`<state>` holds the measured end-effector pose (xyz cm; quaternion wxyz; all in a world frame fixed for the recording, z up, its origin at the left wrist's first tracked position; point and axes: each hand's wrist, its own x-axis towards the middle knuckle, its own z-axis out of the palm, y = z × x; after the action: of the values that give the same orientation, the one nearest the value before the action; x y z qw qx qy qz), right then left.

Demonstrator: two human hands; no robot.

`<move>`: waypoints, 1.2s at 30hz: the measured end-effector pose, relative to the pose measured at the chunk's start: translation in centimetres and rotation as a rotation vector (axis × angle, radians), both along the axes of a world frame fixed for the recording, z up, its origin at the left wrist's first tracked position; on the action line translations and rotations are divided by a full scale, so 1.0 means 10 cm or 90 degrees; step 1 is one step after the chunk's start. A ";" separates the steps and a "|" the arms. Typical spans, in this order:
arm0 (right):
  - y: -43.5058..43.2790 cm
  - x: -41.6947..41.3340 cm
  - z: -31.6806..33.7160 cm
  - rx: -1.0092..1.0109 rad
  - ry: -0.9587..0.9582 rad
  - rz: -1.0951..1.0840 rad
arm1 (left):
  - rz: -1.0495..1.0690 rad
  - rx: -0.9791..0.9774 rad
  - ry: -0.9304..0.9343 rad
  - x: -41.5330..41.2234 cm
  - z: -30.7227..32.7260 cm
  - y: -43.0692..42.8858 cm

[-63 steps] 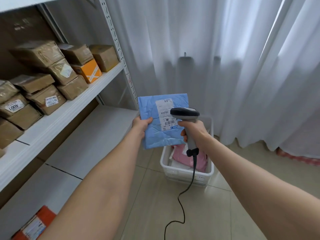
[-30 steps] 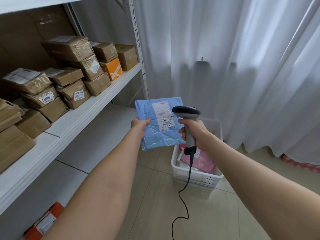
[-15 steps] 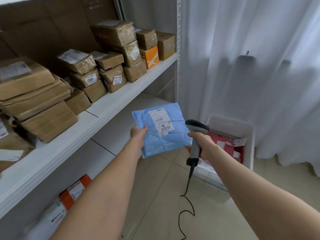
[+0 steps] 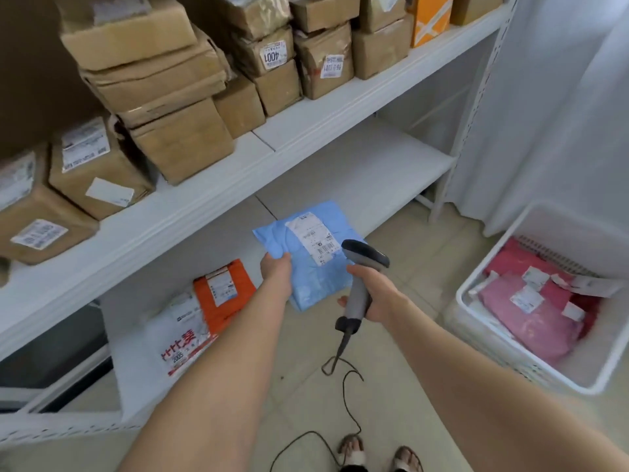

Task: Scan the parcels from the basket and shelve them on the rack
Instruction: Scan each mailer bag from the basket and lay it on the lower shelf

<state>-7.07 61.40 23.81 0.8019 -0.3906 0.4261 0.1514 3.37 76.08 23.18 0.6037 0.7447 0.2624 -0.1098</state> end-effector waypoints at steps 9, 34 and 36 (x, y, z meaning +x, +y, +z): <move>0.86 0.60 -0.78 0.009 -0.025 -0.007 | 0.025 -0.064 0.067 0.47 -0.75 0.77; 2.17 1.90 -2.86 -0.229 0.002 0.051 | -0.579 0.712 0.181 1.51 -2.75 2.21; 2.25 1.93 -2.87 -0.222 -0.003 0.061 | -0.573 0.700 0.188 1.50 -2.74 2.27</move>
<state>12.21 83.90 -4.84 0.7149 -0.5439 0.4250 0.1119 18.32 98.80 -4.23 -0.0035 0.9539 0.0267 -0.2990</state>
